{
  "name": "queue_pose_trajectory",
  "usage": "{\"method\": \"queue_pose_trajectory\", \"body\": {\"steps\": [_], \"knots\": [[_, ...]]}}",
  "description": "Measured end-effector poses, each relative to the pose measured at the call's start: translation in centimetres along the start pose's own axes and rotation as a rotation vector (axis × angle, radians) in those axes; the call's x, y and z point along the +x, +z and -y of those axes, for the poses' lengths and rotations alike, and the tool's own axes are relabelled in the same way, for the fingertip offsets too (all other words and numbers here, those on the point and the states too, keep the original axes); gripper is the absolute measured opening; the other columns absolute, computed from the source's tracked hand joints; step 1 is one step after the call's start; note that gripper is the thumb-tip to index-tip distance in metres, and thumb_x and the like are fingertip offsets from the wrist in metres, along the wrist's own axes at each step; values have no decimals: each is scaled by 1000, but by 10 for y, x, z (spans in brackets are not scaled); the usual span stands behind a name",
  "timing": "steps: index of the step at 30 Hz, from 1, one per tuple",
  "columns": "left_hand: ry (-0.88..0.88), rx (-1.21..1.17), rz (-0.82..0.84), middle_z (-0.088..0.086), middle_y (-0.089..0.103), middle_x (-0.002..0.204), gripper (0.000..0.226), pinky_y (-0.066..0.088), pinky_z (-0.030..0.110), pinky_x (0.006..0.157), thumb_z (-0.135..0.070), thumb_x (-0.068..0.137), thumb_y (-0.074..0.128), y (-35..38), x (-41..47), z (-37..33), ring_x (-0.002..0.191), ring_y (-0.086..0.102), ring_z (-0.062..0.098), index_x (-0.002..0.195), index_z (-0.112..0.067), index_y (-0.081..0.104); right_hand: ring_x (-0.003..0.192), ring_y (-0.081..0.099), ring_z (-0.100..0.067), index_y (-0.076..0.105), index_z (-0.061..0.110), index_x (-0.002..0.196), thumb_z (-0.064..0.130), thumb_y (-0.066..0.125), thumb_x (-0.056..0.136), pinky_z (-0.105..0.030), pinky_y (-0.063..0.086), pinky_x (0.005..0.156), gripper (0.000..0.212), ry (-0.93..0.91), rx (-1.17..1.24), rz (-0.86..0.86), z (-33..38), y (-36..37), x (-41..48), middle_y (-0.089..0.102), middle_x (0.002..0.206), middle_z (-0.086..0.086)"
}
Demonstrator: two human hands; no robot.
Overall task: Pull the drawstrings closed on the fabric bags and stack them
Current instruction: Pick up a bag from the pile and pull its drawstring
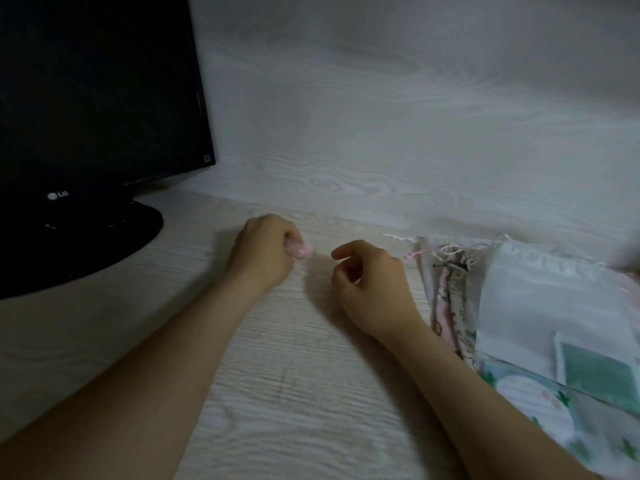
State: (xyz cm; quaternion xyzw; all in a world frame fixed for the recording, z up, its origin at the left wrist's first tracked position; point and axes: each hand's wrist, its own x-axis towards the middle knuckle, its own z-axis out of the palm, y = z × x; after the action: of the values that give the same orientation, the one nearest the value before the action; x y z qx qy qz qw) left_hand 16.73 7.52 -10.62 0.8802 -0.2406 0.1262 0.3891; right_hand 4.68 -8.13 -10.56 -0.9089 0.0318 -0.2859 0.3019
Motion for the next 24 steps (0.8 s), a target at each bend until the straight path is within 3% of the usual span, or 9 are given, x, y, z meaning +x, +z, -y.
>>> {"method": "queue_pose_trajectory", "body": {"steps": [3, 6, 9, 13, 20, 24], "knots": [[22, 249, 109, -12, 71, 89, 18, 48, 45, 102, -45, 89, 71, 0, -6, -17, 96, 65, 15, 84, -28, 74, 67, 62, -6, 73, 17, 108, 13, 62, 87, -11, 40, 63, 24, 11, -33, 22, -2, 1, 2, 66, 69, 12], [73, 419, 105, -13, 66, 96, 21, 32, 47, 102, -49, 89, 63, 2, -10, -25, 111, 51, 18, 83, -30, 71, 65, 61, -4, 73, 17, 109, 14, 62, 87, -8, 38, 61, 25, 24, -42, 29, -3, 0, 4, 65, 69, 13], [129, 556, 76, -2, 53, 120, 13, 38, 42, 100, -31, 101, 62, 1, -9, -25, 120, 40, 26, 98, -30, 74, 68, 62, -4, 73, 18, 109, 15, 61, 86, -12, 42, 63, 26, 50, -44, 49, -3, -1, 4, 67, 73, 11], [63, 546, 157, 12, 54, 130, 29, 47, 40, 96, -3, 94, 62, -1, -4, -20, 123, 52, 33, 120, -11, 71, 69, 62, -4, 73, 18, 108, 14, 61, 87, -12, 42, 62, 25, 63, -51, 47, -5, -1, 4, 67, 74, 11], [-70, 601, 238, 10, 45, 150, 43, 30, 51, 110, -26, 104, 43, 5, -2, -12, 135, 39, 37, 147, -19, 42, 70, 63, -5, 73, 19, 107, 13, 62, 87, -19, 48, 67, 24, 56, -44, 54, -5, -4, 3, 68, 73, 11], [-133, 628, 294, 13, 35, 150, 44, 24, 57, 115, -38, 106, 32, 6, 4, -8, 135, 31, 40, 144, -21, 46, 67, 63, -4, 74, 18, 104, 12, 63, 86, -12, 43, 62, 22, 63, -42, 51, -6, -6, 3, 68, 71, 11]]}}
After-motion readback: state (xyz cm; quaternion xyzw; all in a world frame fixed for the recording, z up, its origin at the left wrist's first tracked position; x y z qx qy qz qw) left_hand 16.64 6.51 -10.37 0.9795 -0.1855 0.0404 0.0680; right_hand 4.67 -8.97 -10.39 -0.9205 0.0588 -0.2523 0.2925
